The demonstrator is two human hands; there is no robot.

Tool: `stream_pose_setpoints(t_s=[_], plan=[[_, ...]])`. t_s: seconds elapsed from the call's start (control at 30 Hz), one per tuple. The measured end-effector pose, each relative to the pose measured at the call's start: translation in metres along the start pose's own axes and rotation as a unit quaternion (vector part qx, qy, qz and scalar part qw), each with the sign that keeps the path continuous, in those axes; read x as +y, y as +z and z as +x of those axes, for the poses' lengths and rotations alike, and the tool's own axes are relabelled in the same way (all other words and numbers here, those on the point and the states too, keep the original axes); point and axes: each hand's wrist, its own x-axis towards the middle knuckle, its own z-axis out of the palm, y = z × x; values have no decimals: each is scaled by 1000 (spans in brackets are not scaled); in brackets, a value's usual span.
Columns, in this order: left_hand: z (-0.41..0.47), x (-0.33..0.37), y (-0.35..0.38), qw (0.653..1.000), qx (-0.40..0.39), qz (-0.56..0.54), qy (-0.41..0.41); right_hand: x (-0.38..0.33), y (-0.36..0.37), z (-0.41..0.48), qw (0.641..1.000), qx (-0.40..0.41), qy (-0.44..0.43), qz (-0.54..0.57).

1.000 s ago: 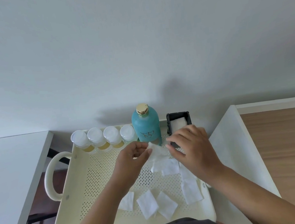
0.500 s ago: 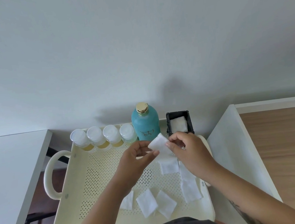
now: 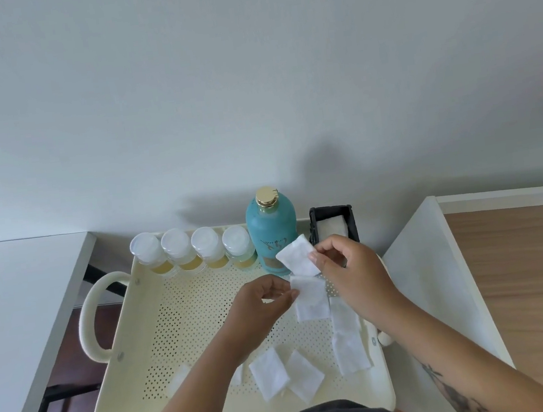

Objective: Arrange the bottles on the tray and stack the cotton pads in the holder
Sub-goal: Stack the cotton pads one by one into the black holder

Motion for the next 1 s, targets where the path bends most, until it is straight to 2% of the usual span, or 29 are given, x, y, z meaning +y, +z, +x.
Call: stream_pose_setpoints(t_s=[0.3, 0.47, 0.57, 0.67, 0.77, 0.9, 1.0], plan=[[-2, 4, -10, 999, 17, -40, -18, 2, -19, 26, 990, 140, 24, 6], [-5, 6, -15, 996, 26, -76, -31, 13, -18, 43, 983, 135, 120, -13], [-5, 7, -17, 996, 29, -77, -36, 15, -14, 46, 980, 141, 136, -18], [-5, 9, -17, 995, 27, -89, -36, 18, -14, 48, 984, 110, 137, -44], [-4, 10, -16, 995, 29, -87, -35, 19, -14, 47, 983, 102, 90, -121], [-3, 11, -15, 994, 27, -98, -33, 17, -16, 38, 964, 166, -44, -202], [-3, 12, -15, 994, 27, -100, -32, 17, -17, 32, 939, 123, -138, -289]])
